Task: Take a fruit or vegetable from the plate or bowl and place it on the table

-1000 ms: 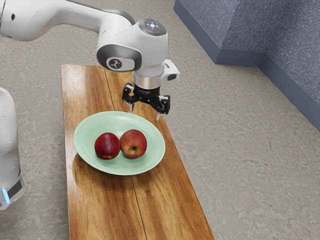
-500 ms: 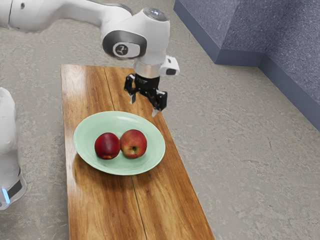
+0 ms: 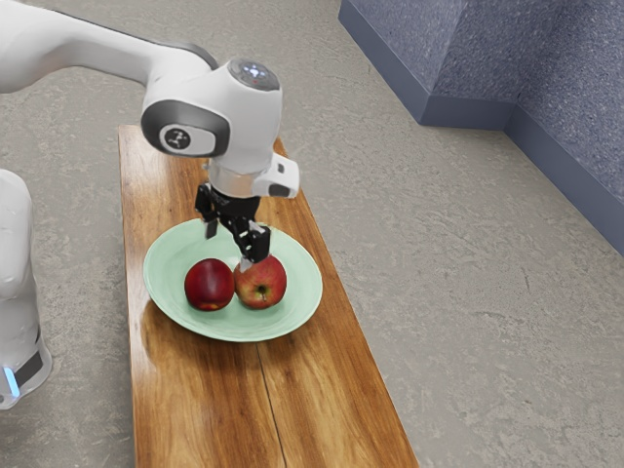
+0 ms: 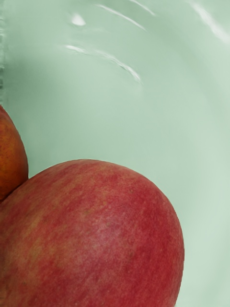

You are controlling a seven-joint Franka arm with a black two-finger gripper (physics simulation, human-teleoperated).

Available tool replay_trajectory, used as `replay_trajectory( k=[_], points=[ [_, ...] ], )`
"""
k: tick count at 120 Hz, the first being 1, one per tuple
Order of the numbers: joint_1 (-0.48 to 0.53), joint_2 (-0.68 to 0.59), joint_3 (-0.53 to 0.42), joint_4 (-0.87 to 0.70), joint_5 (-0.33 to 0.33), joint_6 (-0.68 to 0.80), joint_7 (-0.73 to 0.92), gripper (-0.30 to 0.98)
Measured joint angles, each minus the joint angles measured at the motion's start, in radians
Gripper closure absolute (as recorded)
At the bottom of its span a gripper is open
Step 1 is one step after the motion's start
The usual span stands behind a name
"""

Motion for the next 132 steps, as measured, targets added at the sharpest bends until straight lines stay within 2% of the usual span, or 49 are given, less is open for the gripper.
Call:
replay_trajectory(
  k=[33, 95, 132],
  points=[
    [0.002, -0.021, -0.044, -0.06, -0.073, -0.001, 0.026, 0.02],
    [0.024, 0.033, -0.045, -0.072, -0.117, 0.004, 0.051, 0.02],
    [0.033, 0.021, -0.05, -0.12, -0.15, 0.013, 0.059, 0.05]
  ],
)
